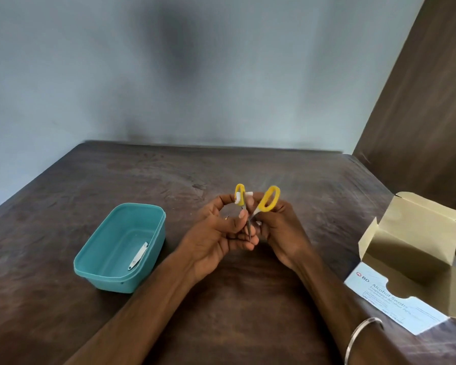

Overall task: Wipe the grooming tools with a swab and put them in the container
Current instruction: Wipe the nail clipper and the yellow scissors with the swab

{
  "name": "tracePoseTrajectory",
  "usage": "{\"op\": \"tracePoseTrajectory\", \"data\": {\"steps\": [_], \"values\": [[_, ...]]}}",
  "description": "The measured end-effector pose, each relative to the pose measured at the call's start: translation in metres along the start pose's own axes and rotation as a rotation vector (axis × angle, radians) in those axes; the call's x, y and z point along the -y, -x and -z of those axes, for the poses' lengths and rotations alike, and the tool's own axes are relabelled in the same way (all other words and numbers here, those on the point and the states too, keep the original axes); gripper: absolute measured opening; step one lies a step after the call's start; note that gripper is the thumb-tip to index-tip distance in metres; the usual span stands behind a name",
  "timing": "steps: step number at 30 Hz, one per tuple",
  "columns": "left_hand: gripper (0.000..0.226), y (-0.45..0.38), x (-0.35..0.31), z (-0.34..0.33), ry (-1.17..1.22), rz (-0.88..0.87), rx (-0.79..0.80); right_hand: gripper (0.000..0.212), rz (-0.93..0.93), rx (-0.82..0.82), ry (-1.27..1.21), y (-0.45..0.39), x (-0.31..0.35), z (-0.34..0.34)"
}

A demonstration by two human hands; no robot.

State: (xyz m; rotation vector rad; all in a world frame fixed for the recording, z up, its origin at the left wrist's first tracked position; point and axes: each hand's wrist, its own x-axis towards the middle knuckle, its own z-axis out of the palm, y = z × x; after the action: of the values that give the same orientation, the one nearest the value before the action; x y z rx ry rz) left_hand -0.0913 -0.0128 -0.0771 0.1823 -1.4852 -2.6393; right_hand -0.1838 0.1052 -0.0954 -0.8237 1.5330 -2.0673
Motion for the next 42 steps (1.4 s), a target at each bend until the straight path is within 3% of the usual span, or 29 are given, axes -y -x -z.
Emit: {"op": "tracePoseTrajectory", "data": {"steps": [5, 9, 13, 15, 18, 24, 27, 32, 35, 42], "values": [[0.022, 0.000, -0.004, 0.004, 0.240, 0.106, 0.082, 0.021, 0.219, 0.008, 0.199, -0.002, -0.003, 0.002], [0.049, 0.000, -0.007, 0.007, 0.443, 0.169, 0.193, 0.024, 0.319, -0.089, 0.303, -0.008, -0.012, 0.001], [0.032, 0.002, -0.010, 0.005, 0.413, 0.153, 0.211, 0.018, 0.417, -0.091, 0.415, -0.009, -0.016, 0.006], [0.019, 0.003, -0.014, 0.003, 0.351, 0.130, 0.141, 0.018, 0.475, -0.079, 0.522, -0.009, -0.016, 0.010], [0.028, 0.002, -0.019, 0.002, 0.244, 0.086, 0.025, 0.013, 0.484, -0.097, 0.595, -0.008, -0.014, 0.011], [0.038, -0.007, -0.015, 0.018, -0.175, -0.224, -0.377, 0.008, 0.373, -0.145, 0.600, -0.007, -0.009, 0.009], [0.041, -0.009, -0.018, 0.020, -0.409, -0.328, -0.473, 0.021, 0.322, -0.119, 0.536, -0.005, -0.005, 0.007], [0.038, -0.006, -0.016, 0.018, -0.486, -0.288, -0.424, 0.038, 0.207, -0.061, 0.308, -0.002, 0.000, 0.003], [0.026, -0.006, -0.015, 0.020, -0.435, -0.279, -0.395, 0.048, 0.136, -0.035, 0.138, -0.002, -0.002, 0.002], [0.017, -0.007, -0.010, 0.015, -0.124, -0.177, -0.359, 0.043, 0.014, 0.024, -0.228, -0.003, -0.003, -0.002]]}}
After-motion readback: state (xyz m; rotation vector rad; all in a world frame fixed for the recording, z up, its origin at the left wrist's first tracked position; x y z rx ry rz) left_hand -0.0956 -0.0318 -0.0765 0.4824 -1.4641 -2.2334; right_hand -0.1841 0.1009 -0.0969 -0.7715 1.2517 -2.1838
